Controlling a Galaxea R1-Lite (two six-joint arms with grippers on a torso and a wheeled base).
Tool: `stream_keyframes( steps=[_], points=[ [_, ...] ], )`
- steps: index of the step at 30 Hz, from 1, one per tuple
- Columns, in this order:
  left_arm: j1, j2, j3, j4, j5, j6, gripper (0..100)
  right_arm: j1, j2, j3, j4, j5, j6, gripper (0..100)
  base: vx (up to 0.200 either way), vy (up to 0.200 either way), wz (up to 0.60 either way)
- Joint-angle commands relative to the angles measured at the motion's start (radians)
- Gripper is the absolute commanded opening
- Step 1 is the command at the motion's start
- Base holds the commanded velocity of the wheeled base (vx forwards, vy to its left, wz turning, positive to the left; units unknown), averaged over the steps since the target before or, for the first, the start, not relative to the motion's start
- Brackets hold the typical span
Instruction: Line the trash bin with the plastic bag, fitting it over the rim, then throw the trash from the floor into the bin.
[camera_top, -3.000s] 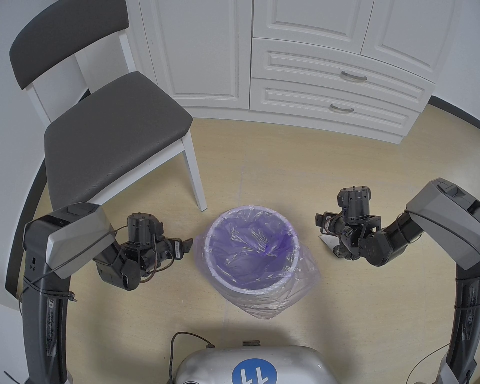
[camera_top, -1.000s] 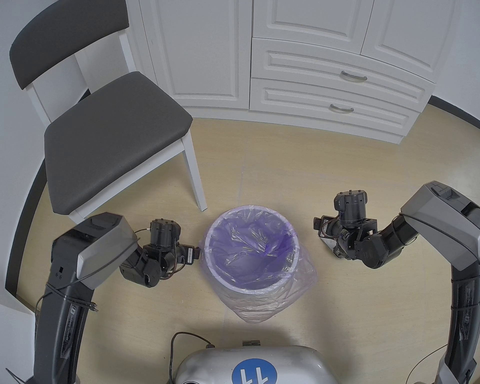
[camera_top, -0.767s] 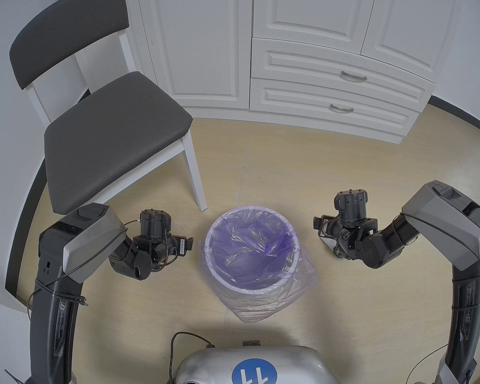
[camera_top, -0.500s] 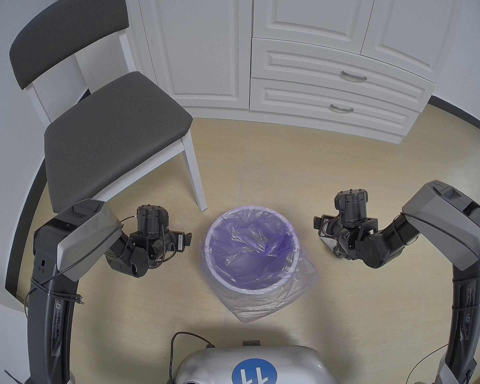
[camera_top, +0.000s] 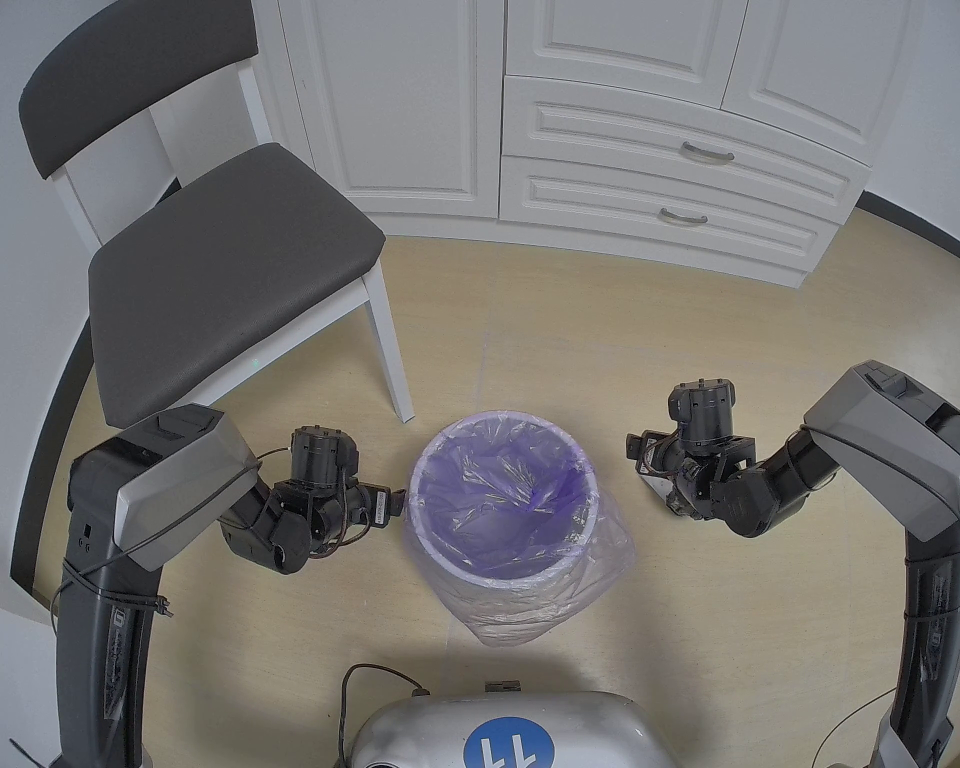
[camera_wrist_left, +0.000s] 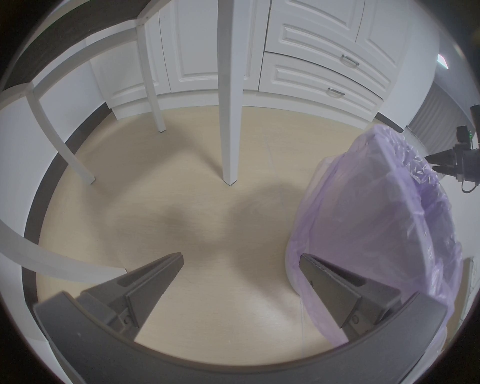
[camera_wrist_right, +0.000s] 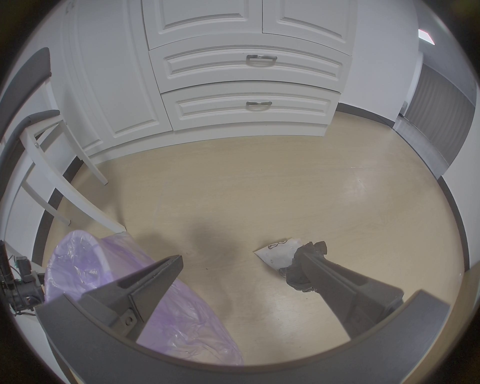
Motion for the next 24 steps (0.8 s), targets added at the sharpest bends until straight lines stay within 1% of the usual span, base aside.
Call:
stream_keyframes(
  steps=[1,6,9,11,14,24],
  points=[
    [-0.008,0.012,0.008,0.000,-0.002,0.000,100,0.000,-0.001,0.000,0.000,-0.001,0.000,100,0.000,0.000,0.00],
    [-0.038,0.094,-0.006,-0.004,-0.015,-0.013,100,0.000,0.001,-0.002,0.000,-0.001,0.000,100,0.000,0.000,0.00],
    [-0.041,0.112,-0.018,-0.010,-0.016,-0.014,100,0.000,-0.001,-0.002,0.000,-0.001,0.000,100,0.000,0.000,0.00],
    [-0.048,0.141,-0.045,-0.039,-0.010,-0.042,100,0.000,-0.001,-0.002,0.000,-0.001,0.000,100,0.000,0.000,0.00],
    [-0.053,0.146,-0.064,-0.042,-0.009,-0.069,100,0.000,0.004,-0.003,0.000,-0.001,0.000,100,0.000,0.000,0.00],
    [-0.041,0.138,-0.070,-0.043,-0.006,-0.071,100,0.001,0.003,0.000,0.000,-0.001,0.002,100,0.000,0.000,0.00]
  ],
)
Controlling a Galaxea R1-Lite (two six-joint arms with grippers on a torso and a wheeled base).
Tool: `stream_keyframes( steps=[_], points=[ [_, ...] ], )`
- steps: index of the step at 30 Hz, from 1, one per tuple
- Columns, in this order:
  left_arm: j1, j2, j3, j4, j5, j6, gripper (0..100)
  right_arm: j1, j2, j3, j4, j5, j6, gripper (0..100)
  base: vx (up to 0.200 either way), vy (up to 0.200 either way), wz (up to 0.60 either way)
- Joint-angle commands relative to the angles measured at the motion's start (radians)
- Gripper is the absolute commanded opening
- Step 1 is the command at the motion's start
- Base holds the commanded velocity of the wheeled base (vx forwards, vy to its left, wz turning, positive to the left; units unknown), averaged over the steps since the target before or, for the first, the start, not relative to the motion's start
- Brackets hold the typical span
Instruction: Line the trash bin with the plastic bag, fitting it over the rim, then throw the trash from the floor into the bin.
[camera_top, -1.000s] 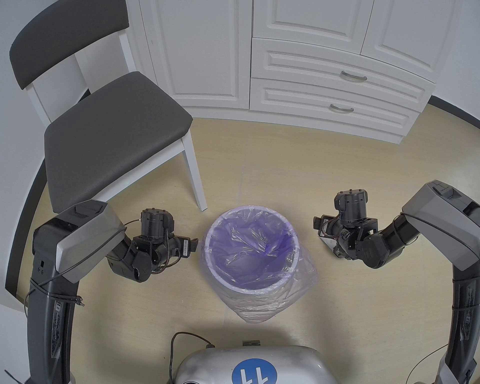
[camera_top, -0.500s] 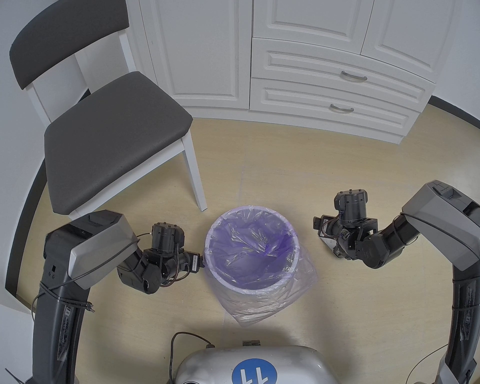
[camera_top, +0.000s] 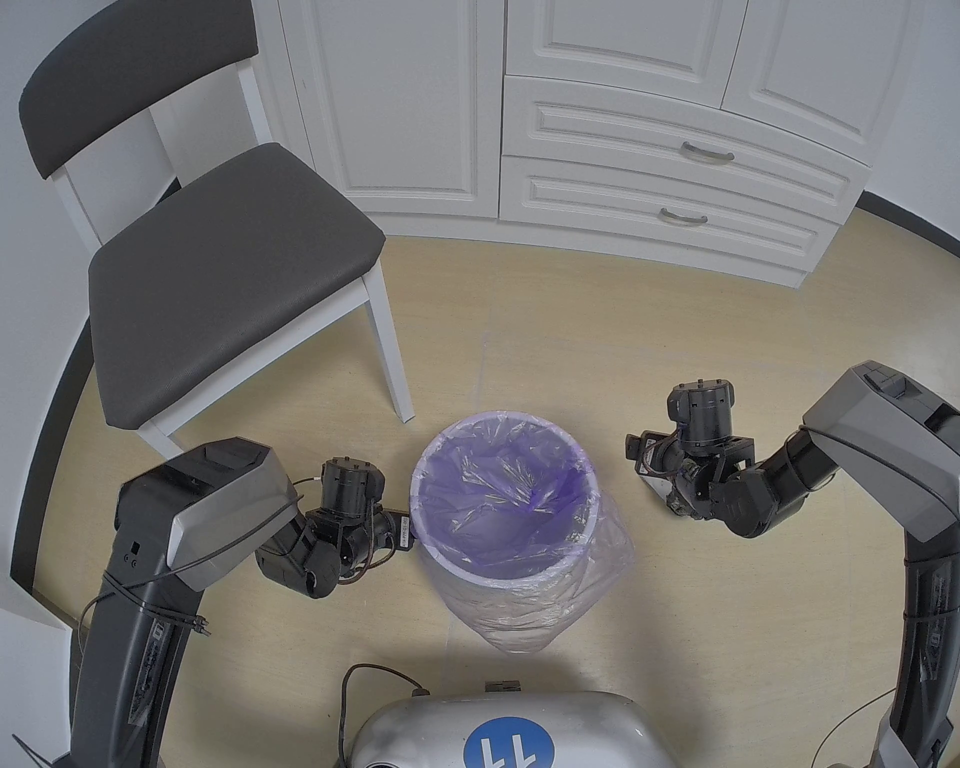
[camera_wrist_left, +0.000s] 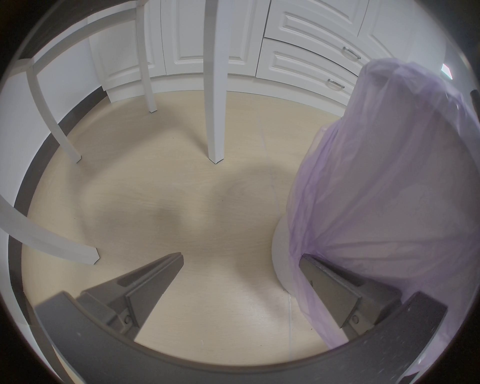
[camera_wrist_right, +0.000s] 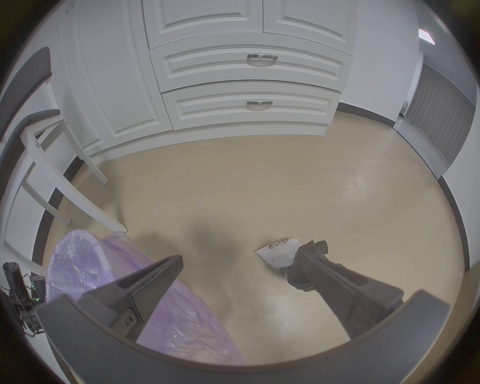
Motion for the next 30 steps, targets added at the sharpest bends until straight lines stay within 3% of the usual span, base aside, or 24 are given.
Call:
stream_keyframes(
  steps=[1,7,14,23,27,30],
  points=[
    [0.012,-0.008,0.003,0.000,0.000,-0.001,100,0.000,-0.002,0.002,-0.001,0.000,0.000,100,0.000,0.000,0.00],
    [0.016,-0.080,0.071,-0.011,-0.004,-0.021,100,0.003,-0.017,0.019,0.002,-0.002,-0.004,100,0.000,0.000,0.00],
    [0.018,-0.190,0.172,-0.027,-0.012,-0.013,100,0.009,-0.123,0.123,-0.019,0.006,-0.093,100,0.000,0.000,0.00],
    [0.038,-0.240,0.322,-0.097,-0.020,-0.021,100,0.024,-0.210,0.223,-0.225,0.015,-0.167,100,0.000,0.000,0.00],
    [0.055,-0.302,0.408,-0.145,-0.021,-0.022,100,0.027,-0.290,0.292,-0.311,0.029,-0.245,100,0.000,0.000,0.00],
    [0.062,-0.355,0.489,-0.189,-0.021,-0.047,100,0.035,-0.348,0.326,-0.340,0.000,-0.316,100,0.000,0.000,0.00]
  ],
)
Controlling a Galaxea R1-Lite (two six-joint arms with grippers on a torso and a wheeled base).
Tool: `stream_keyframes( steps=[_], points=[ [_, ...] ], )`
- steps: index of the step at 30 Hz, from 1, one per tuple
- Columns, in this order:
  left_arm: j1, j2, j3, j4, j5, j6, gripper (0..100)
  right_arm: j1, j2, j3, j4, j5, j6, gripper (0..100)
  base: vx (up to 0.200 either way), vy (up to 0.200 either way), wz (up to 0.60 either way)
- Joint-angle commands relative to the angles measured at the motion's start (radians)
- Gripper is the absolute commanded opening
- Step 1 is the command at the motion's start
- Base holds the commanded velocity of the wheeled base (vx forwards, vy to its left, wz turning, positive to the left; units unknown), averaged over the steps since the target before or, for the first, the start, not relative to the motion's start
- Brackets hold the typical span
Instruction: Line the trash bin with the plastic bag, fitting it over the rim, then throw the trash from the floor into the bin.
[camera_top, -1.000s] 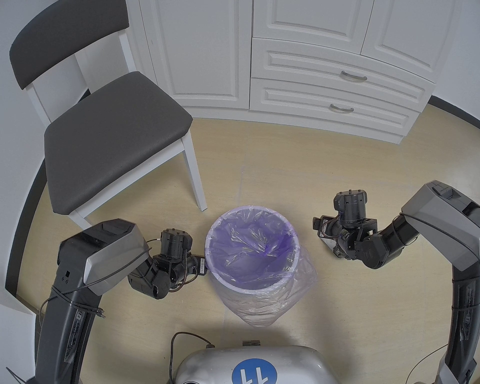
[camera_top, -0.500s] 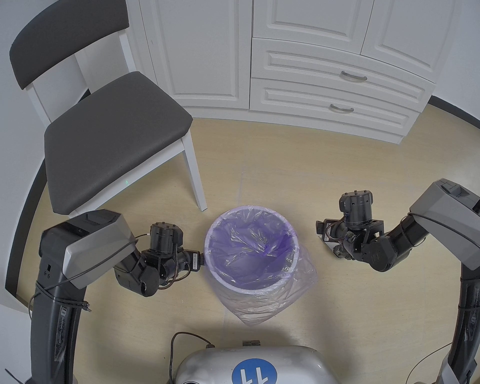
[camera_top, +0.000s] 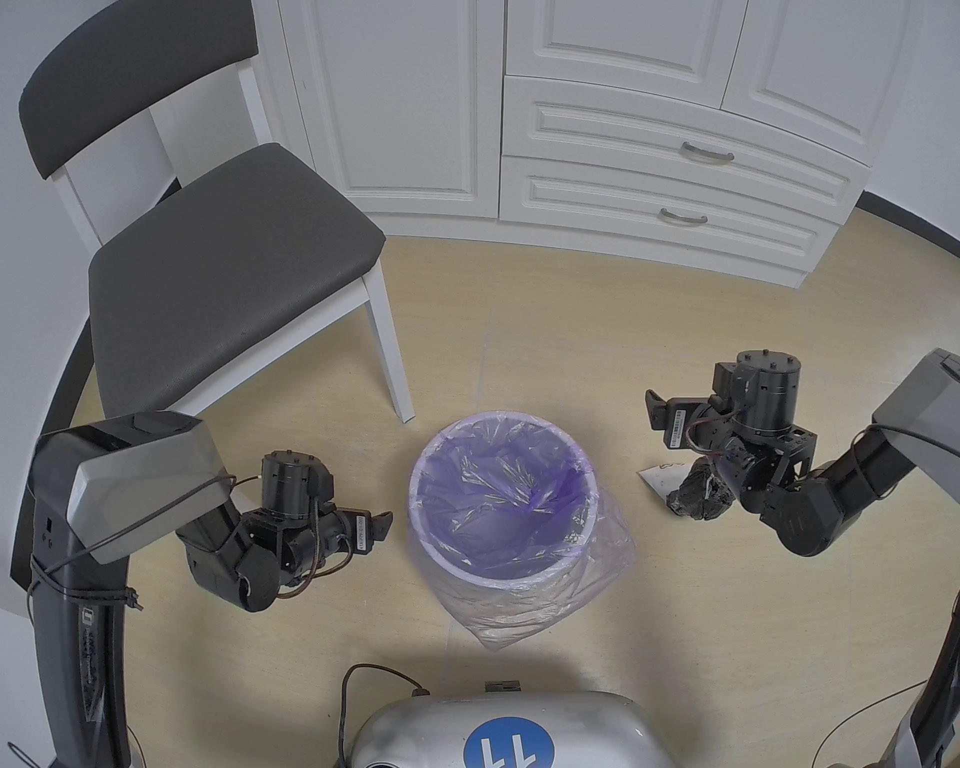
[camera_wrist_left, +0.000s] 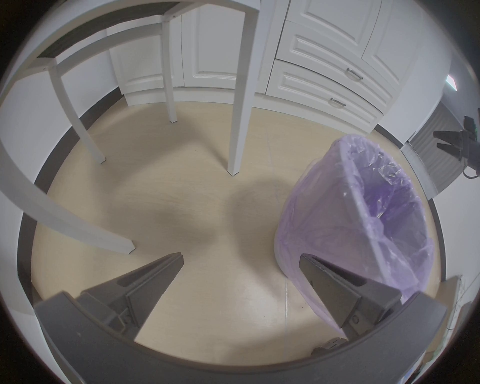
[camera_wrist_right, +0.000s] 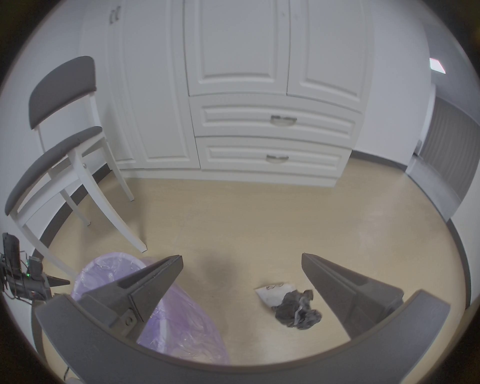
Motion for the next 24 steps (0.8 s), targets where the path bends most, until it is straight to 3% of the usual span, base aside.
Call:
stream_keyframes(
  steps=[1,4,5,9,18,22,24],
  points=[
    [0.017,-0.103,0.116,-0.057,0.000,-0.032,100,0.008,-0.116,0.059,-0.036,-0.026,-0.071,100,0.000,0.000,0.00],
    [0.018,-0.115,0.148,-0.077,0.000,-0.041,100,0.005,-0.136,0.061,-0.038,-0.057,-0.114,100,0.000,0.000,0.00],
    [0.021,-0.122,0.179,-0.103,0.002,-0.043,100,0.003,-0.170,0.062,-0.023,-0.111,-0.154,100,0.000,0.000,0.00],
    [0.032,-0.143,0.225,-0.172,0.003,-0.041,100,-0.004,-0.199,0.062,-0.027,-0.184,-0.187,100,0.000,0.000,0.00],
    [0.021,-0.252,0.266,-0.185,-0.007,-0.041,100,-0.007,-0.176,0.090,-0.176,-0.192,-0.203,100,0.000,0.000,0.00],
    [-0.012,-0.295,0.257,-0.185,-0.024,-0.041,100,-0.021,-0.282,0.265,-0.153,-0.186,-0.349,100,0.000,0.000,0.00],
    [-0.029,-0.327,0.258,-0.179,-0.024,-0.043,100,0.000,-0.299,0.271,-0.113,-0.186,-0.325,100,0.000,0.000,0.00]
  ],
)
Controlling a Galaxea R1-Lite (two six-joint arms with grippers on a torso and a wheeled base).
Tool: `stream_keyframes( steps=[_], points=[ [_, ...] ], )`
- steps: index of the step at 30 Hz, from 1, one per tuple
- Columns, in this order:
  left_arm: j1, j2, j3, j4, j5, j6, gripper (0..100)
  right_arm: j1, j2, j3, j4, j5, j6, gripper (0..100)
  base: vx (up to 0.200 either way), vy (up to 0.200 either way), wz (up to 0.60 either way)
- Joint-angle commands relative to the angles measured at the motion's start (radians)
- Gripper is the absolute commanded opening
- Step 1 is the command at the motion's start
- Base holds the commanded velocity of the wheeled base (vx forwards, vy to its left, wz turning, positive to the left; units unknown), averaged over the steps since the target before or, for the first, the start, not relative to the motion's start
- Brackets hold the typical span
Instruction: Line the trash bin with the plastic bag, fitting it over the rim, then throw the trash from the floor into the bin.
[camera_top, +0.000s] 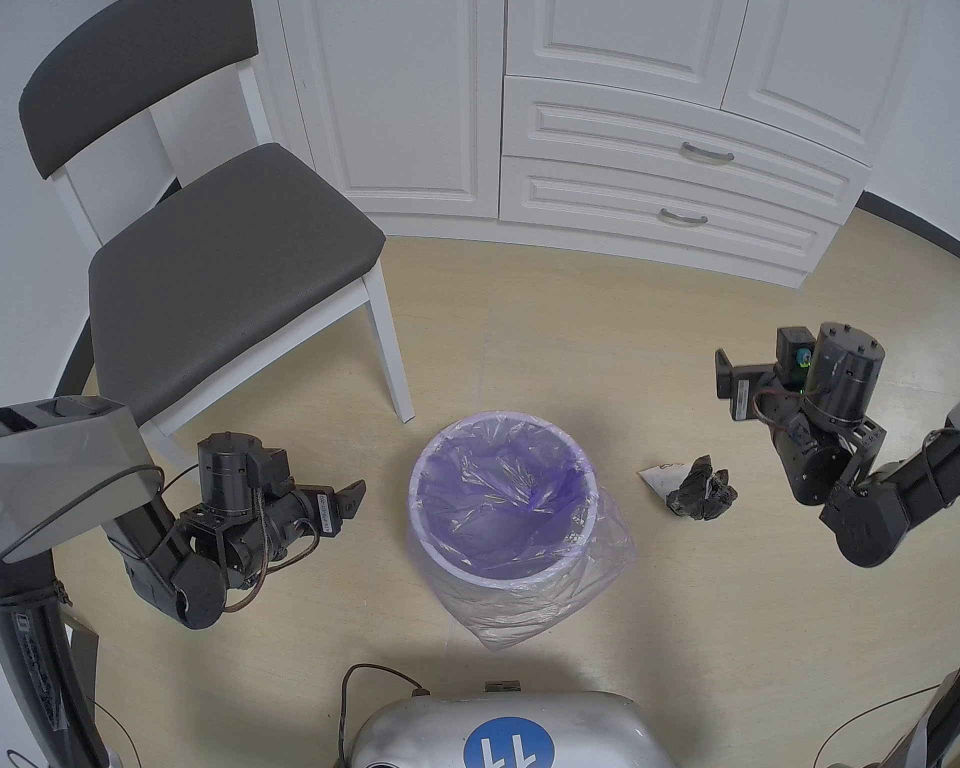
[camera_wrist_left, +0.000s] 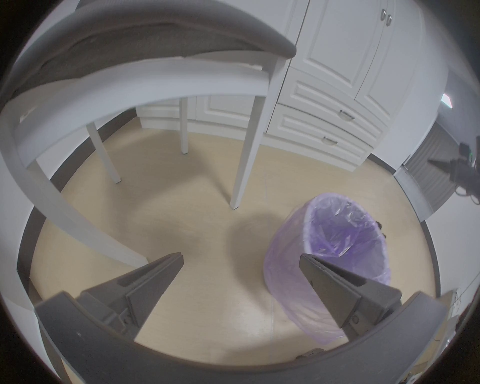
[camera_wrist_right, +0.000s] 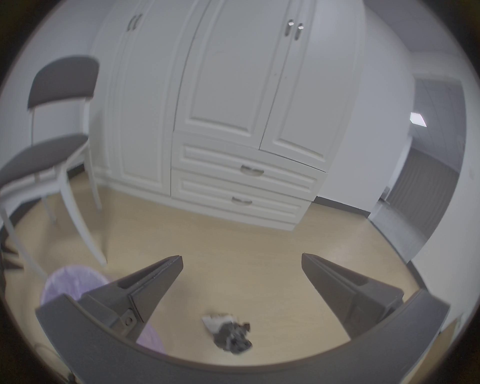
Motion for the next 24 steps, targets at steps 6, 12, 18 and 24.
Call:
stream_keyframes(
  steps=[6,12,18,24],
  points=[
    [-0.072,-0.140,0.008,0.041,-0.010,0.001,100,0.112,-0.161,0.113,0.232,0.003,0.082,100,0.000,0.000,0.00],
    [-0.061,-0.099,0.054,0.035,-0.007,0.000,100,0.270,-0.187,-0.037,0.700,0.003,0.384,100,0.000,0.000,0.00],
    [-0.061,-0.174,0.066,0.055,-0.009,0.003,100,0.302,-0.120,-0.361,1.233,0.059,0.733,100,0.000,0.000,0.00],
    [-0.115,-0.169,0.084,0.057,-0.005,0.003,100,0.297,-0.085,-0.580,1.467,0.314,0.962,100,0.000,0.000,0.00]
  ],
)
